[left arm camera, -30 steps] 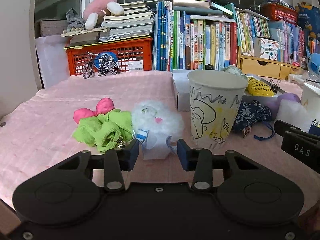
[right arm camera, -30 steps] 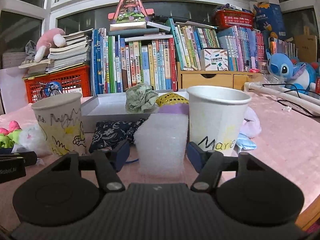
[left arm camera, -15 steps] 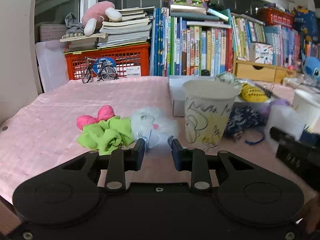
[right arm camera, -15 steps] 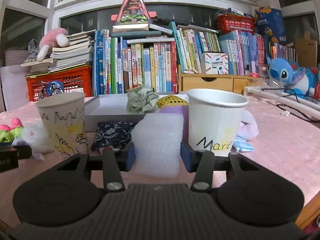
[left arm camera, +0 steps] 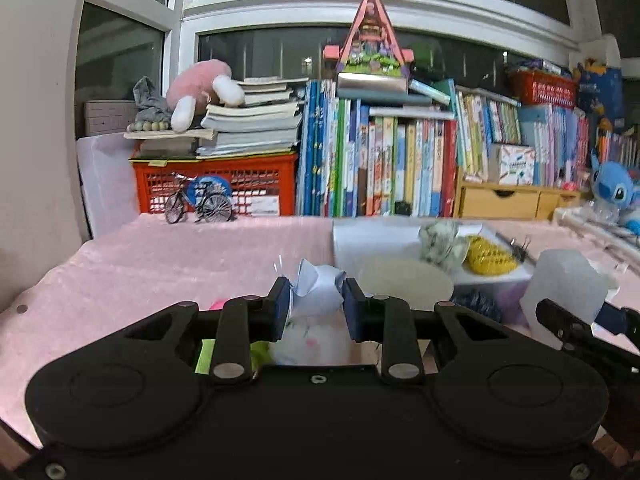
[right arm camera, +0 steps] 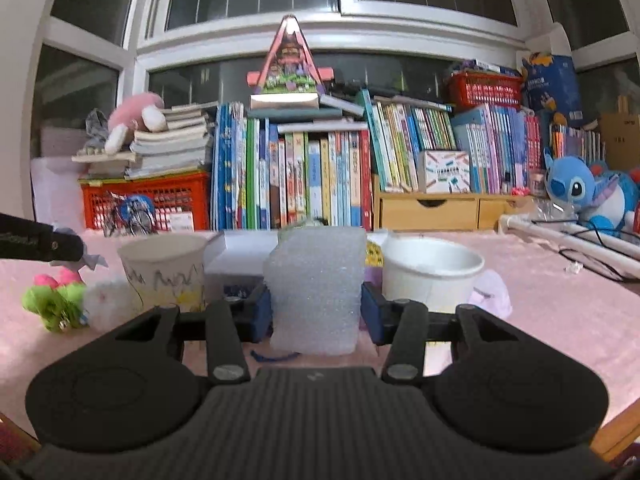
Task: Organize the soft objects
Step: 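Lift and carry the fluffy ball and foam block with both tools to the tray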
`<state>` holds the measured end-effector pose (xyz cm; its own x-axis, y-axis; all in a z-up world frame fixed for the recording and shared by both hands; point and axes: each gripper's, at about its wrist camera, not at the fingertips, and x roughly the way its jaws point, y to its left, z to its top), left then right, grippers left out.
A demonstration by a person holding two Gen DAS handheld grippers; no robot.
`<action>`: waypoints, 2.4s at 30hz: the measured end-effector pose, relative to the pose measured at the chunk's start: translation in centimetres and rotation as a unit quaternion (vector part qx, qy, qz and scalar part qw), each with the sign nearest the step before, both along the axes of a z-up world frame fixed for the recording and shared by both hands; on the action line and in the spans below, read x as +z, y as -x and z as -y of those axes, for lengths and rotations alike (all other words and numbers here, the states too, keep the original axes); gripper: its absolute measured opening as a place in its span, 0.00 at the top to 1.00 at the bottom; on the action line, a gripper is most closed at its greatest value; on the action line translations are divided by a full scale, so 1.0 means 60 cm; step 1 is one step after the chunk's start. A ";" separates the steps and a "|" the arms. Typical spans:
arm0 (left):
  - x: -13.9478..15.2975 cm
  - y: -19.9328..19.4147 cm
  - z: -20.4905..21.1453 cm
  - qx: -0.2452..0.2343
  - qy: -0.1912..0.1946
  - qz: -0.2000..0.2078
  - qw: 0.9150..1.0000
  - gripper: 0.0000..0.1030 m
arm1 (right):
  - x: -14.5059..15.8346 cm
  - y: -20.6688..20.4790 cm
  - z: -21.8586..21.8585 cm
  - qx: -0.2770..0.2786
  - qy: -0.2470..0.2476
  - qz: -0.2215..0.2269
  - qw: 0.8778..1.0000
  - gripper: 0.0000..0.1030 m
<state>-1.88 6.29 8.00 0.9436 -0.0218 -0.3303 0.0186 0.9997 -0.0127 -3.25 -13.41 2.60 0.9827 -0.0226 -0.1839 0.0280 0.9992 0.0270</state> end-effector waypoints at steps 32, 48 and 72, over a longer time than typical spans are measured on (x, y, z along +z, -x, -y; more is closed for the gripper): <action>0.150 -0.364 0.057 -0.096 0.056 -0.127 0.986 0.74 | 0.212 -0.322 0.125 0.141 -0.132 -0.158 0.968 0.51; 0.015 -0.558 0.067 -0.102 0.080 -0.287 0.949 0.74 | 0.115 -0.574 0.102 0.130 -0.238 -0.348 0.897 0.50; -0.040 -0.624 0.076 -0.116 0.069 -0.327 0.935 0.73 | 0.026 -0.665 0.054 0.095 -0.225 -0.419 0.875 0.51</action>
